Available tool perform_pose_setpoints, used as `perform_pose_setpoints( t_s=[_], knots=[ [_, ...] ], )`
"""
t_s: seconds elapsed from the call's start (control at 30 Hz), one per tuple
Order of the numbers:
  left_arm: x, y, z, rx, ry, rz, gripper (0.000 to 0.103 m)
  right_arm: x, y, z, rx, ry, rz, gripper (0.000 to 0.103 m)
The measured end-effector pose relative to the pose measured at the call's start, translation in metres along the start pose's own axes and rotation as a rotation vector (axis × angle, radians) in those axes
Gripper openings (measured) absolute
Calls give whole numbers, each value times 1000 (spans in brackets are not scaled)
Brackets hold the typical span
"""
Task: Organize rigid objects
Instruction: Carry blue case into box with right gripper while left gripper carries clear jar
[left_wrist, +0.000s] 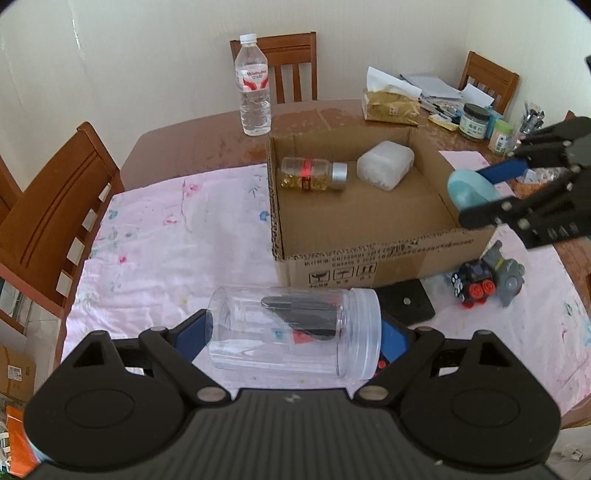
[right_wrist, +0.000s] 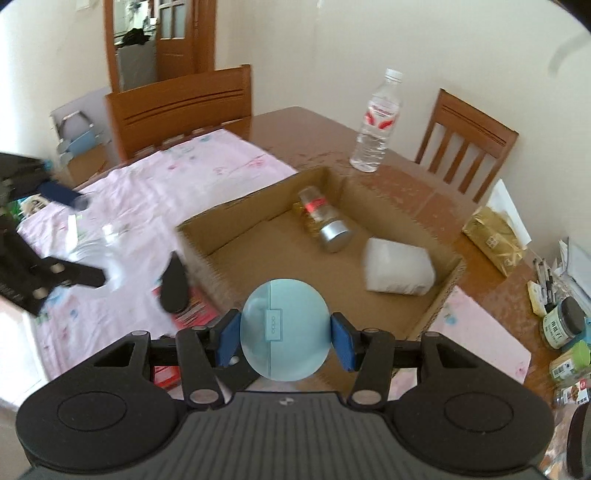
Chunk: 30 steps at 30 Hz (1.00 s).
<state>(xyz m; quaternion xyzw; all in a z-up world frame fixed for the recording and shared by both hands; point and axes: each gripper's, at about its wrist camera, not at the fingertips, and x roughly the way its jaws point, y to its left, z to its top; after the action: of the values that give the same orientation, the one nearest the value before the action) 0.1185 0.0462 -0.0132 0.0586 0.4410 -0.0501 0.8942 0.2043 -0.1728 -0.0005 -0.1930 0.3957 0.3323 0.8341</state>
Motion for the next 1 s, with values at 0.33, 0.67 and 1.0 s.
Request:
perform_pose_setpoints(
  t_s=[0.33, 0.67, 1.0],
  knots=[
    [2, -5, 15, -46, -5, 59, 91, 60, -43, -6, 82, 100, 17, 58],
    [5, -16, 35, -51, 9, 119, 91, 52, -60, -7, 118, 29, 17, 103],
    [13, -26, 64, -48, -19, 123, 91, 23, -54, -12, 230, -23, -34, 103]
  ],
)
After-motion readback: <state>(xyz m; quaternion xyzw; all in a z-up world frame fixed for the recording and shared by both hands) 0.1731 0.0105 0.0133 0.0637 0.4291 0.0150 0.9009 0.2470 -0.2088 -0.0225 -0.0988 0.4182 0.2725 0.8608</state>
